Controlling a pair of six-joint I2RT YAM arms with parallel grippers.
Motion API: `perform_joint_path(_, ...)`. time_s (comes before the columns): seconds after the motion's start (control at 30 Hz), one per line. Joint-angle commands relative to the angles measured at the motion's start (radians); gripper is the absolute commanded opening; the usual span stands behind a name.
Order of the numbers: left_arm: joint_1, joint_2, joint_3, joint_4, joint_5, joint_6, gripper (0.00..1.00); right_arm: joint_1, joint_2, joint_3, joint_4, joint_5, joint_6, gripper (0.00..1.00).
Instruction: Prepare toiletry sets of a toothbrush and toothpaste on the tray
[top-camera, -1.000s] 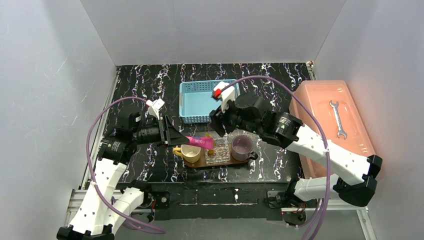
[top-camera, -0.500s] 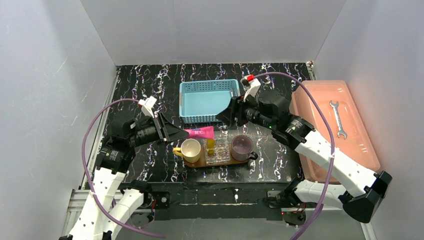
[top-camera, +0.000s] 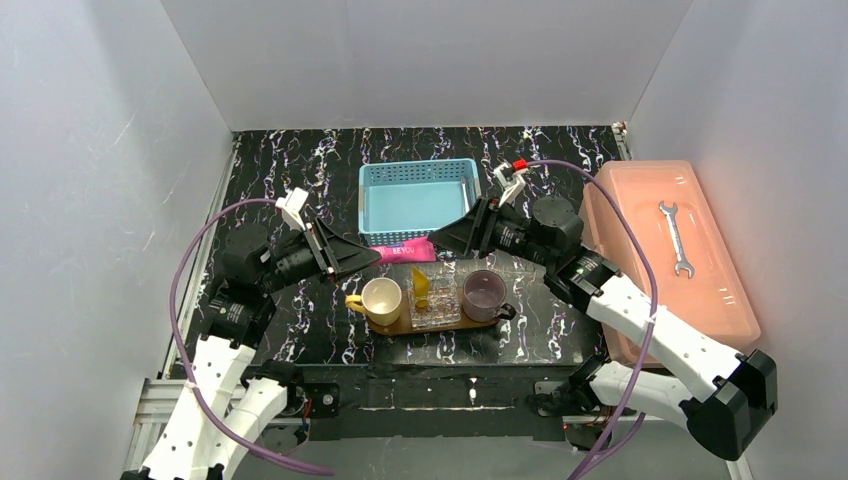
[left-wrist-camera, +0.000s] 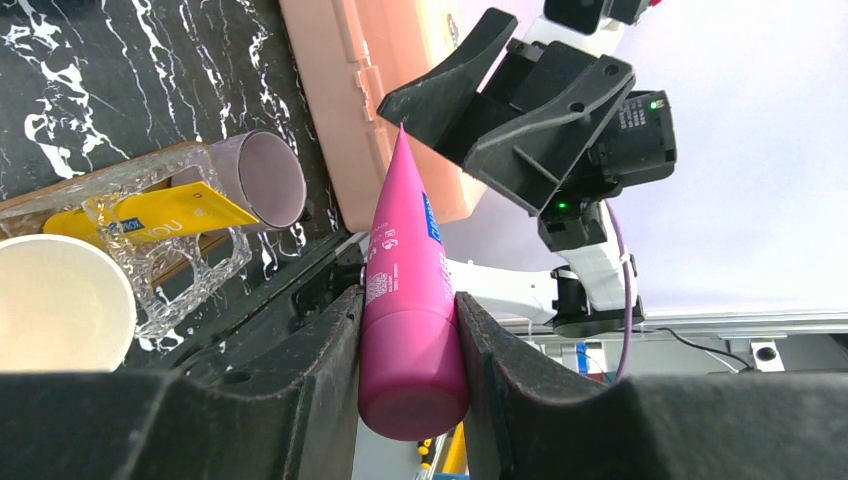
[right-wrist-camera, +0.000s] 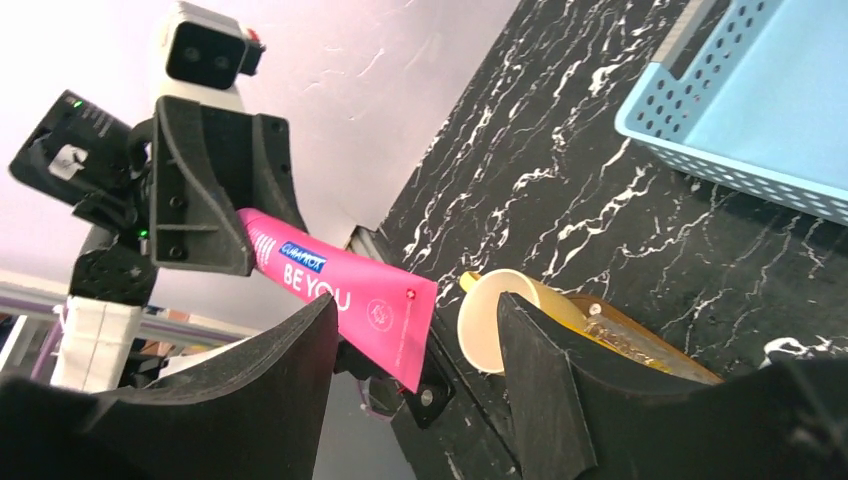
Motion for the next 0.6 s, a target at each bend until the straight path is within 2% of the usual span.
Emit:
perform_joint_path(0.0,0.001,-0.014,-0.022,0.141,0.034,-0.086,0.00,-0.011,-0.035,-0.050,0.235,-0.086,0.120,0.67)
perform_joint_path(0.17,0.000,-0.012,-0.061,0.253,0.053,-0.154,0.00,-0.017,-0.040,-0.105,0.359,-0.131,0.197,0.67)
perform_joint_path(0.57,0.000,-0.013,-0.041,0.259,0.081,-0.154,0.00,-0.020,-0.001,-0.142,0.561,-0.216,0.323,0.63)
